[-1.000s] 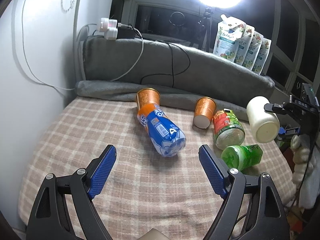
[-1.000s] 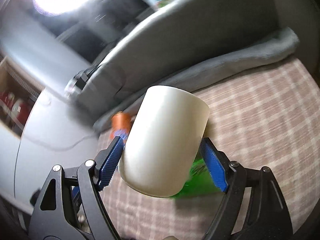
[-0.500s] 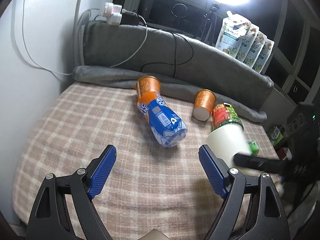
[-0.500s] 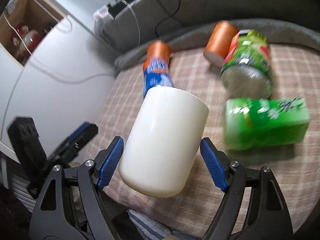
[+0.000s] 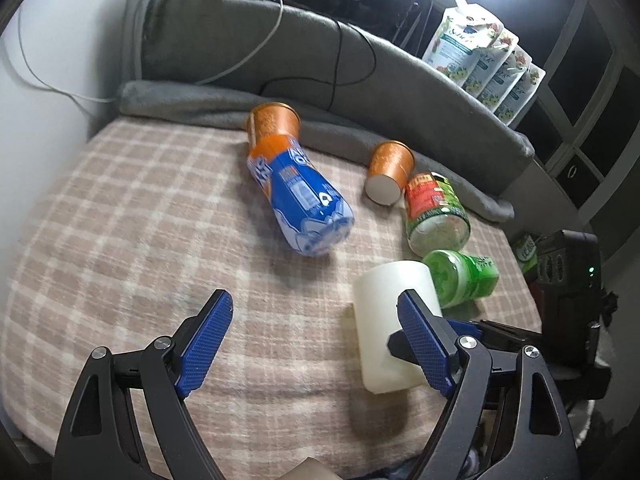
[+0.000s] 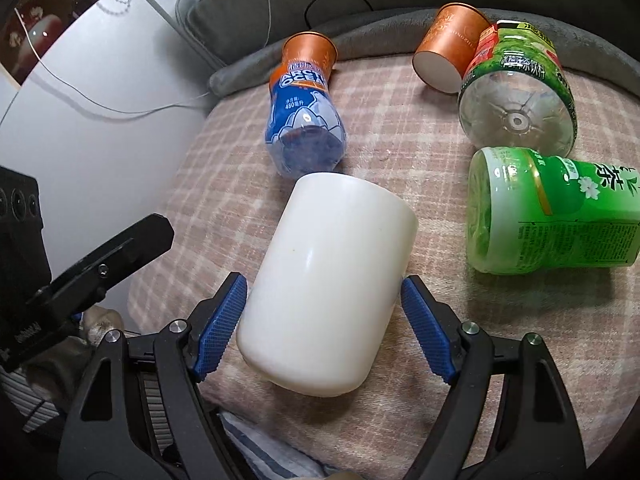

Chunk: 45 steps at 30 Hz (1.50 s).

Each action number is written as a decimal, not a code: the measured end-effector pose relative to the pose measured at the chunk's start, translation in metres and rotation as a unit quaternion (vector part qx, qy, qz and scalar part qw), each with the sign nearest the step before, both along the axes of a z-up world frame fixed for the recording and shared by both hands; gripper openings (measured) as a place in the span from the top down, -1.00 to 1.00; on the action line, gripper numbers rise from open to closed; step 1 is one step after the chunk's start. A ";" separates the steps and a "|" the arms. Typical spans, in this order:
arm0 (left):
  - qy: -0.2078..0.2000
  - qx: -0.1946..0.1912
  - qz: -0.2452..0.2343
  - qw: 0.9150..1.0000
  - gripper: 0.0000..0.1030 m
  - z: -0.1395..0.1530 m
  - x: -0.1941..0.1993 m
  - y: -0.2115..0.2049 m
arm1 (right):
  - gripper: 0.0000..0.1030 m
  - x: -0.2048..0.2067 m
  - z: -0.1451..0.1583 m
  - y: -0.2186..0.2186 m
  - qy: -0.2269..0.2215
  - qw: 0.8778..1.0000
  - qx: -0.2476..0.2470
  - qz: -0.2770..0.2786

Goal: Flip cup upright

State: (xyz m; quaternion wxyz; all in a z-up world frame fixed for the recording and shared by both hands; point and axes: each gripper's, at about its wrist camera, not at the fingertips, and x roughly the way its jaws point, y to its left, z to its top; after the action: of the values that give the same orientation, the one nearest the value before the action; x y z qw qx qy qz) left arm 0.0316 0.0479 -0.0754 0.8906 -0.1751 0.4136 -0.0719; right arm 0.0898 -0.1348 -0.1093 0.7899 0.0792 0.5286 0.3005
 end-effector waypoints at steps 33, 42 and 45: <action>0.155 -0.080 -0.139 0.975 -0.61 -0.033 0.068 -0.056 | -0.67 -0.034 0.034 -0.113 -0.104 0.985 -0.060 -0.120; 0.176 -0.089 -0.146 0.969 -0.49 -0.042 0.084 -0.060 | -0.67 -0.031 0.028 -0.115 -0.100 0.984 -0.061 -0.135; 0.181 -0.091 -0.150 0.968 -0.42 -0.045 0.086 -0.061 | -0.67 -0.029 0.027 -0.117 -0.099 0.983 -0.062 -0.140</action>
State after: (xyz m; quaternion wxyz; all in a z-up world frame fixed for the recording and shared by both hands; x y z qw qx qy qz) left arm 0.1175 -0.0132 -0.1206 0.7599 -0.2019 0.5814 -0.2093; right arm 0.0604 -0.2515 -0.0821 0.8762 0.0726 0.4489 0.1598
